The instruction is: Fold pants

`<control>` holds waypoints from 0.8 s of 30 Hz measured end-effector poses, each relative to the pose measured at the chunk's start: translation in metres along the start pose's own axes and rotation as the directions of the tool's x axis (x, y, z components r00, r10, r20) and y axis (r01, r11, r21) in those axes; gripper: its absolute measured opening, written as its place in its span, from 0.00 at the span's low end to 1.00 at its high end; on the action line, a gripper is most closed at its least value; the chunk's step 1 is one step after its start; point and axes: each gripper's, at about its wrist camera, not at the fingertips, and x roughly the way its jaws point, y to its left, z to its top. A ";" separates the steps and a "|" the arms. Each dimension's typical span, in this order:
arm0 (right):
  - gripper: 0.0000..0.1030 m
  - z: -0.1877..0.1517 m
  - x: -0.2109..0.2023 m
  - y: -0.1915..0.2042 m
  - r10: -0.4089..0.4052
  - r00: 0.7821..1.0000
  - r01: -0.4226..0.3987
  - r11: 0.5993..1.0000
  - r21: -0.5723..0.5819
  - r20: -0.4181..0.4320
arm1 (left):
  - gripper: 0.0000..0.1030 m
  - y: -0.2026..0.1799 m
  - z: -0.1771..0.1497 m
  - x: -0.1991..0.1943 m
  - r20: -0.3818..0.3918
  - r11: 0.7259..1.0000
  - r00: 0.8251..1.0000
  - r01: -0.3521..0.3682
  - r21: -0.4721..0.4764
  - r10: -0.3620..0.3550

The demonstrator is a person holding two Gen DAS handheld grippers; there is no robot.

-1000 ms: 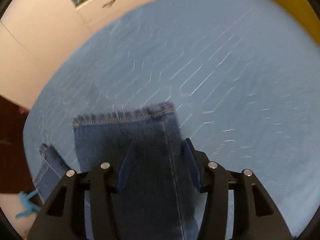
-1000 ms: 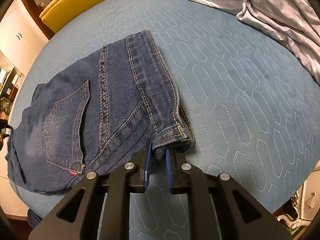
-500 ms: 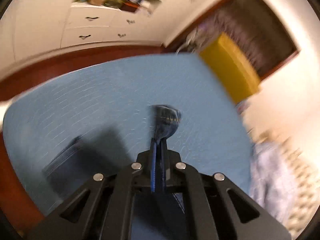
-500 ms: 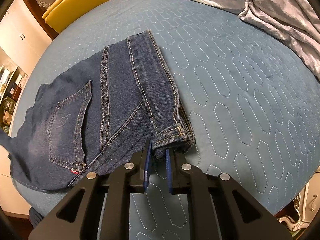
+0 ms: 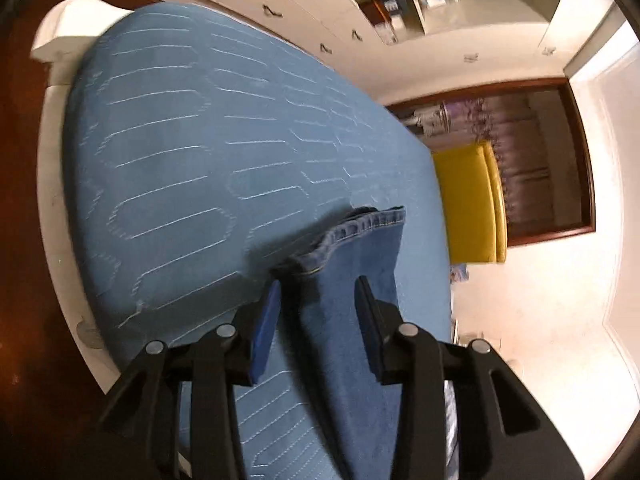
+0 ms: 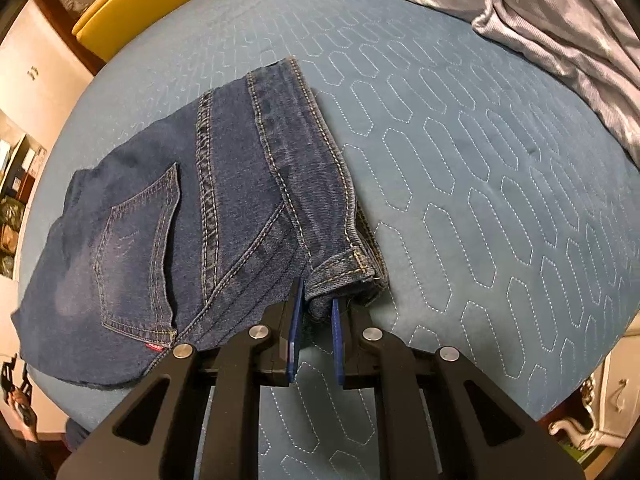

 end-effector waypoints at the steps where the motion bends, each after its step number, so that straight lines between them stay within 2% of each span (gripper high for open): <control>1: 0.08 0.000 0.000 0.001 -0.005 1.000 0.005 1.000 -0.002 0.000 | 0.20 -0.006 0.001 0.006 -0.023 0.999 0.999 -0.032 0.019 0.033; 2: 0.07 0.000 -0.001 0.002 -0.014 1.000 0.014 1.000 -0.008 0.002 | 0.09 -0.012 -0.004 0.011 -0.041 0.997 0.997 -0.059 0.041 0.060; 3: 0.07 0.001 -0.003 0.004 -0.027 1.000 0.027 0.999 -0.019 0.007 | 0.04 -0.020 0.000 0.012 -0.043 0.990 0.993 -0.107 0.088 0.111; 7: 0.07 -0.002 -0.008 0.005 -0.049 0.999 0.049 0.998 -0.028 0.024 | 0.02 -0.060 0.008 0.011 -0.019 0.972 0.995 -0.095 0.214 0.101; 8: 0.07 -0.004 -0.006 0.004 -0.048 0.999 0.048 0.999 -0.021 0.021 | 0.02 -0.066 -0.001 0.012 -0.022 0.967 0.991 -0.123 0.221 0.131; 9: 0.07 -0.005 -0.003 0.003 -0.047 0.999 0.047 0.999 -0.016 0.019 | 0.02 -0.060 -0.003 0.021 -0.045 0.963 0.980 -0.179 0.203 0.192; 11: 0.07 -0.006 0.000 0.003 -0.053 0.998 0.053 0.998 -0.018 0.022 | 0.05 -0.051 0.001 0.026 -0.057 0.968 0.983 -0.163 0.192 0.177; 12: 0.07 -0.005 -0.001 0.005 -0.061 0.998 0.062 0.998 -0.026 0.023 | 0.07 -0.048 -0.005 0.019 -0.057 0.971 0.984 -0.153 0.186 0.166; 13: 0.07 -0.006 -0.001 0.007 -0.074 0.997 0.075 0.996 -0.037 0.026 | 0.23 -0.054 -0.005 0.014 -0.040 0.966 0.984 -0.163 0.203 0.174; 14: 0.07 -0.006 -0.001 0.009 -0.085 0.996 0.086 0.995 -0.046 0.027 | 0.35 -0.061 -0.007 0.001 0.017 0.947 0.978 -0.208 0.246 0.210; 15: 0.07 -0.006 -0.001 0.010 -0.096 0.995 0.097 0.994 -0.051 0.029 | 0.45 -0.067 -0.013 -0.014 0.085 0.924 0.972 -0.234 0.302 0.218; 17: 0.07 -0.006 -0.002 0.011 -0.108 0.994 0.110 0.993 -0.051 0.033 | 0.47 -0.094 -0.016 -0.013 0.135 0.873 0.968 -0.250 0.419 0.213; 19: 0.08 -0.007 -0.001 0.013 -0.126 0.991 0.128 0.991 -0.050 0.038 | 0.49 -0.123 -0.019 0.003 0.168 0.802 0.953 -0.302 0.515 0.251; 20: 0.08 -0.009 -0.002 0.015 -0.141 0.989 0.143 0.988 -0.055 0.043 | 0.49 -0.140 -0.020 0.018 0.180 0.745 0.945 -0.327 0.581 0.274; 22: 0.08 -0.011 -0.004 0.022 -0.183 0.981 0.187 0.980 -0.070 0.061 | 0.49 -0.161 -0.021 0.049 0.187 0.653 0.924 -0.370 0.661 0.334; 23: 0.09 -0.012 -0.005 0.024 -0.197 0.978 0.202 0.977 -0.072 0.069 | 0.49 -0.171 -0.010 0.072 0.189 0.613 0.915 -0.382 0.692 0.356; 24: 0.11 -0.013 -0.008 0.025 -0.205 0.976 0.210 0.975 -0.066 0.079 | 0.49 -0.174 -0.014 0.088 0.211 0.535 0.891 -0.415 0.736 0.402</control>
